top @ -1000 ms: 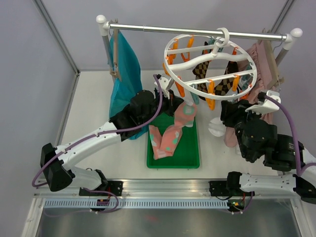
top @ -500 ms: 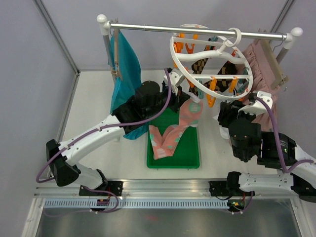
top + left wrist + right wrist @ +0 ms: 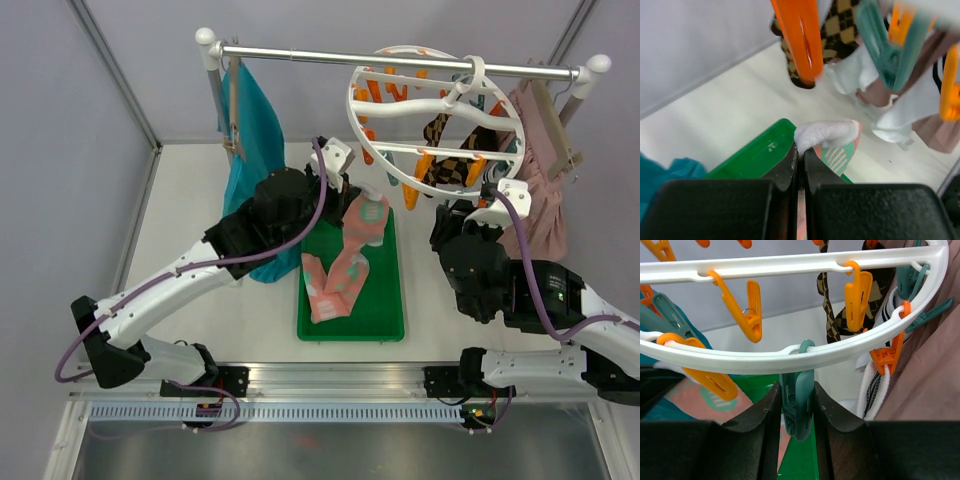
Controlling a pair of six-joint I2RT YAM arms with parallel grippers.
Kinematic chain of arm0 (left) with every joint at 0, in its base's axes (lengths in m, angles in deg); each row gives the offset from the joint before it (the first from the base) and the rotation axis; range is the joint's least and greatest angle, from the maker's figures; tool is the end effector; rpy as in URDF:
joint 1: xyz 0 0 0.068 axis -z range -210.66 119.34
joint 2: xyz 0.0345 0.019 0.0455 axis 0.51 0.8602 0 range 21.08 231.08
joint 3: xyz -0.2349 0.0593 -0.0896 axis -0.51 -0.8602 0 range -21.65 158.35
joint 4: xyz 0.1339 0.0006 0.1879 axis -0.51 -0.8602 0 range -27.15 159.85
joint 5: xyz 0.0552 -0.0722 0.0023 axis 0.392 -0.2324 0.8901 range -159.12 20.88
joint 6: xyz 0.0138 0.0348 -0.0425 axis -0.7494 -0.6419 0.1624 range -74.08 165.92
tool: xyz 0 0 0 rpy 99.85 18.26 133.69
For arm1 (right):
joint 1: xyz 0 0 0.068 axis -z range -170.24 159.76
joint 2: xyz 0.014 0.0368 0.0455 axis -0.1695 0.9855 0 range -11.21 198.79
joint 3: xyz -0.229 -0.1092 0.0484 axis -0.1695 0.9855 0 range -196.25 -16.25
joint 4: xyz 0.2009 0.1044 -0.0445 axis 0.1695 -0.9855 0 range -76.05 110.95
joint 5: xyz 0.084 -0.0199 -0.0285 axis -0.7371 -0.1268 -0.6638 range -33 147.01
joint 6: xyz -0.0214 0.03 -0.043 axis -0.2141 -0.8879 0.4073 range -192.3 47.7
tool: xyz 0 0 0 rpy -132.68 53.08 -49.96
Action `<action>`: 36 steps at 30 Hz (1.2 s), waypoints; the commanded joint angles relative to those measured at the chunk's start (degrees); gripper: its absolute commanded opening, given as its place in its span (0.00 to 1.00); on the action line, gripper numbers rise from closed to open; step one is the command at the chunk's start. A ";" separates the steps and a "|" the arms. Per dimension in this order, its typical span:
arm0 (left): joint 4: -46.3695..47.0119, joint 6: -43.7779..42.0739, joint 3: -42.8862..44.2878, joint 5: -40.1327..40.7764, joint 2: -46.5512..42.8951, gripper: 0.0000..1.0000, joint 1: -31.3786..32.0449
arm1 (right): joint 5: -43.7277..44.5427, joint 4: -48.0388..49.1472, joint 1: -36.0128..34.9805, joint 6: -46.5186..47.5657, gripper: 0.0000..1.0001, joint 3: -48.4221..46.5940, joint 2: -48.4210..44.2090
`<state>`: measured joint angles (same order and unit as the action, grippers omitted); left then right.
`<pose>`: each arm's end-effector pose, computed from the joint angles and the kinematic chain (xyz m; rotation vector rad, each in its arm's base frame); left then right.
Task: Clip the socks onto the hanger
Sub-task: Rotate the hanger.
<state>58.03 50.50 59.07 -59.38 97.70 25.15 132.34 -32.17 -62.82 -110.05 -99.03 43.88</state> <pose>0.1636 -0.2290 0.4156 0.6356 1.6252 -0.6367 0.0704 0.0966 0.4331 0.2511 1.6622 0.1173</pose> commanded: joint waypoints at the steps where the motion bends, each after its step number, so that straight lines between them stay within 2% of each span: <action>1: -10.66 -3.07 13.08 9.41 0.97 0.02 0.26 | 0.52 -2.33 0.07 -0.30 0.00 -2.03 0.72; 5: -23.05 -8.61 29.01 15.48 10.64 0.02 0.09 | -0.27 -2.25 -0.02 -0.04 0.00 -2.21 0.81; 6: -25.86 -9.32 32.79 15.66 12.92 0.02 0.00 | -0.36 -2.25 0.07 -0.04 0.00 -2.29 0.72; 7: -32.77 -10.28 41.61 15.66 15.99 0.02 0.00 | -0.53 -2.60 -0.02 -0.12 0.00 -2.29 0.72; 10: -42.81 -12.21 54.39 15.58 25.40 0.02 0.00 | -0.88 -2.60 -0.02 -0.12 0.00 -2.47 0.37; 12: -45.74 -13.01 57.16 15.32 29.28 0.02 0.00 | -1.50 -2.34 -0.02 0.14 0.00 -2.38 0.02; 16: -48.48 -14.42 54.81 13.74 30.96 0.02 0.00 | -1.68 -2.25 -0.02 0.49 0.00 -2.38 0.02; 28: -47.95 -14.69 47.68 11.80 30.43 0.02 -0.62 | -3.78 -1.02 0.07 2.25 0.01 -2.73 -0.33; 30: -47.69 -14.34 46.80 11.45 30.17 0.02 -0.70 | -4.75 -0.23 -0.02 3.12 0.06 -2.73 -0.60; 31: -47.60 -14.42 46.45 11.18 29.91 0.02 -0.62 | -5.62 1.17 -0.02 3.65 0.17 -2.65 -0.86; 33: -47.34 -14.34 45.58 10.92 29.64 0.02 -0.62 | -8.17 3.10 0.07 5.50 0.26 -2.38 -2.00; 34: -47.16 -14.33 45.22 10.74 29.38 0.02 -0.62 | -8.79 4.42 -0.02 6.02 0.34 -2.47 -2.87; 36: -46.90 -14.33 44.26 9.87 28.94 0.02 -0.62 | -9.41 4.96 -0.02 6.38 0.39 -2.56 -3.50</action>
<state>12.31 38.50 105.30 -47.84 127.56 24.43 125.78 -31.65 -62.56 -106.06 -99.93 42.18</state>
